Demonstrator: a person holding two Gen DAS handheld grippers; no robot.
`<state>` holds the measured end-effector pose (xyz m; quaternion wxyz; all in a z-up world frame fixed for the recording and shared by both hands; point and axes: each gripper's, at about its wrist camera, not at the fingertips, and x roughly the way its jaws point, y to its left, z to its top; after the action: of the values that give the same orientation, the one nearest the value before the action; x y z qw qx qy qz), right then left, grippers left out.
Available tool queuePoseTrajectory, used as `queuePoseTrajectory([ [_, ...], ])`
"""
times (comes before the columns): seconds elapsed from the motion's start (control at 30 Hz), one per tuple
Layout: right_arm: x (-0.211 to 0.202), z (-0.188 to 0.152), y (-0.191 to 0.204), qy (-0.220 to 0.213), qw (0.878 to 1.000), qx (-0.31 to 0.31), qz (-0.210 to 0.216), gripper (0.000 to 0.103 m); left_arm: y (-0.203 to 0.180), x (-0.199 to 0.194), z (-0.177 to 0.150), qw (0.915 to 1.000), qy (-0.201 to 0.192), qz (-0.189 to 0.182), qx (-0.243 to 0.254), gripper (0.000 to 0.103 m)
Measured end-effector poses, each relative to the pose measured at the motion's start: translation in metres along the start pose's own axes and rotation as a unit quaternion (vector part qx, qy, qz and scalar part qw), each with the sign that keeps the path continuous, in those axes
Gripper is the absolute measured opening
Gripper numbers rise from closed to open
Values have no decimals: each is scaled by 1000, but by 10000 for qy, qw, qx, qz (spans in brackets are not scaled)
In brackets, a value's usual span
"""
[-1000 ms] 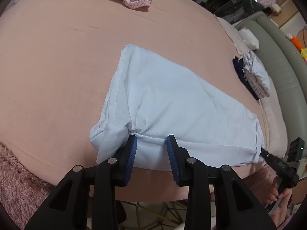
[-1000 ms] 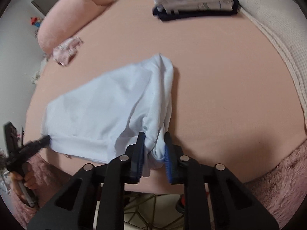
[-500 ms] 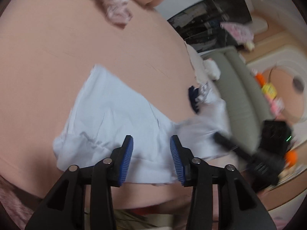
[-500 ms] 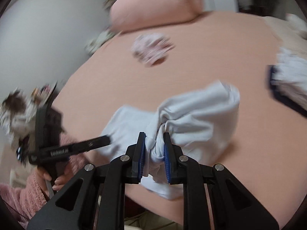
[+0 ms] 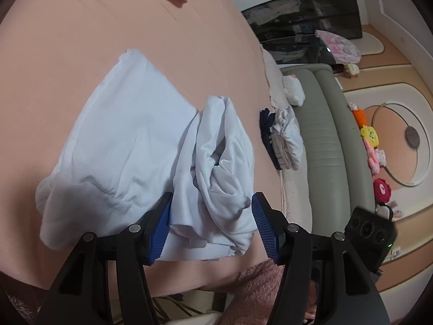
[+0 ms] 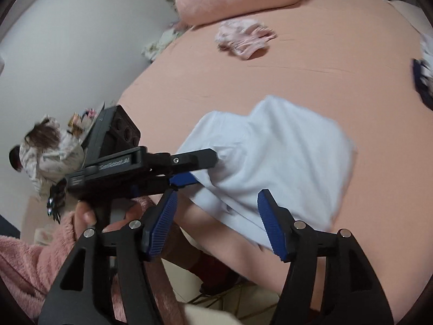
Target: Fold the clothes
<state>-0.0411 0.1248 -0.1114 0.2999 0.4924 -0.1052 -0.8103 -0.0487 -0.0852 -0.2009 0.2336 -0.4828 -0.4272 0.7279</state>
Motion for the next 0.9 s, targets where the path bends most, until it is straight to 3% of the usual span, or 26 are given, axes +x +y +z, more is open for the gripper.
queuePoseTrajectory([
  [0.13,-1,-6,-55,0,9919,768,-1016,64,-3,-1,5,9999,-40,-87,78,60],
  [0.23,-3,-8,-80,48,9842,1164,-1335,63,-13,8,6,9982,89,261,533,59],
  [0.3,-2,-13,-84,79,9826,1240,-1380,63,-26,21,3,9926,142,721,967,40],
  [0.33,2,-14,-85,146,9823,1230,-1405,63,-31,19,2,9895,48,922,1110,22],
  [0.53,-6,-12,-69,205,9851,928,-1432,63,-58,-29,-10,9746,-752,1550,1429,20],
  [0.6,-3,-3,-63,210,9857,819,-1456,63,-54,-49,-11,9749,-889,1595,1271,20],
  [0.67,1,6,-56,236,9861,712,-1481,63,-43,-61,-7,9762,-906,1645,1084,20],
  [0.9,23,14,-38,386,9891,549,-1313,63,5,-70,9,9691,-612,2271,745,21],
])
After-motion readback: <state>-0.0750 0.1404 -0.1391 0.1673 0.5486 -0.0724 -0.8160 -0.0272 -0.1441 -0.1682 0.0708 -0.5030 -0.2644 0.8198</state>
